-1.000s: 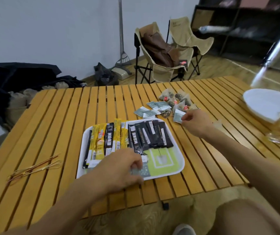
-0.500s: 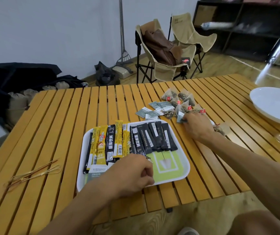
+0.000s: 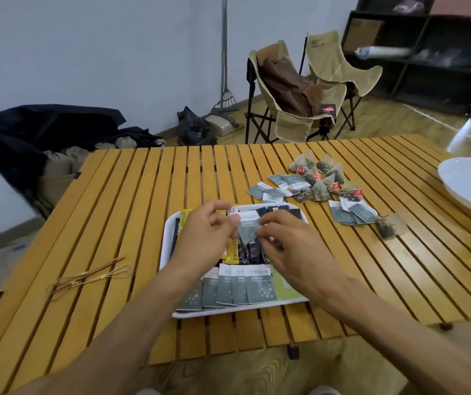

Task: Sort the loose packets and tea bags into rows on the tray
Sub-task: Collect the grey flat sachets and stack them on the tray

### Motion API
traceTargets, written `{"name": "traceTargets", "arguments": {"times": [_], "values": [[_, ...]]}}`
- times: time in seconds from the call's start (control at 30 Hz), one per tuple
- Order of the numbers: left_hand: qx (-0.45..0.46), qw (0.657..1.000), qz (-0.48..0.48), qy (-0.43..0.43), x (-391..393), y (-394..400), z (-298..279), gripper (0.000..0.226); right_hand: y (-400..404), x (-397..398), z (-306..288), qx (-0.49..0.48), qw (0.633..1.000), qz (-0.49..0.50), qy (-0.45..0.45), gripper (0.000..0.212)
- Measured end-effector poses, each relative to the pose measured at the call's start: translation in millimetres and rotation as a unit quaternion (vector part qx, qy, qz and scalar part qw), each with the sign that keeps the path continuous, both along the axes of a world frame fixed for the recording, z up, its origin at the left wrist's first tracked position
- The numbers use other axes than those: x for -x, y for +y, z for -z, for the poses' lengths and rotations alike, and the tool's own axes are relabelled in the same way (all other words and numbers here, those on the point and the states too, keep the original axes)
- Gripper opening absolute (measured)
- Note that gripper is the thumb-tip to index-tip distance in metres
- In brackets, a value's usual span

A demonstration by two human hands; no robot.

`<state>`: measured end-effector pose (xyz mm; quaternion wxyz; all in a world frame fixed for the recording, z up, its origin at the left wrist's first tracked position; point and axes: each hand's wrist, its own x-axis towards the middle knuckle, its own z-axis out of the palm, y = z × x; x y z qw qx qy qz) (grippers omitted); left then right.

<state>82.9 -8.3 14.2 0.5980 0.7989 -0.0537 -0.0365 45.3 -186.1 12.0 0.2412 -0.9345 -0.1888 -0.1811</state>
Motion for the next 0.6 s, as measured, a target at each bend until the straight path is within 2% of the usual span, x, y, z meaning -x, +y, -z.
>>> {"name": "traceTargets", "arguments": {"times": [0.07, 0.13, 0.2, 0.27, 0.33, 0.43, 0.6], "values": [[-0.017, 1.000, -0.009, 0.002, -2, 11, -2, 0.014, 12, 2, 2, -0.043, 0.999, 0.001, 0.025, 0.017], [-0.034, 0.999, -0.007, 0.011, -3, 23, -3, 0.014, 21, 1, 3, -0.147, 0.985, 0.030, 0.085, 0.025], [-0.040, 0.999, 0.005, 0.017, -2, 34, -4, 0.014, 30, -3, 0, -0.286, 0.937, 0.057, 0.194, 0.033], [-0.055, 0.998, 0.025, 0.017, 1, 43, -5, 0.013, 38, -9, -1, -0.350, 0.889, 0.056, 0.292, 0.029], [-0.086, 0.995, 0.043, 0.015, 4, 51, -5, 0.012, 47, -10, 4, -0.340, 0.881, 0.042, 0.326, 0.016], [-0.164, 0.984, 0.061, 0.020, 8, 63, 0, 0.012, 62, -6, 17, -0.305, 0.884, 0.048, 0.351, 0.009], [-0.288, 0.953, 0.087, 0.036, 14, 69, 14, 0.014, 72, -2, 32, -0.178, 0.897, 0.057, 0.401, 0.018]]}}
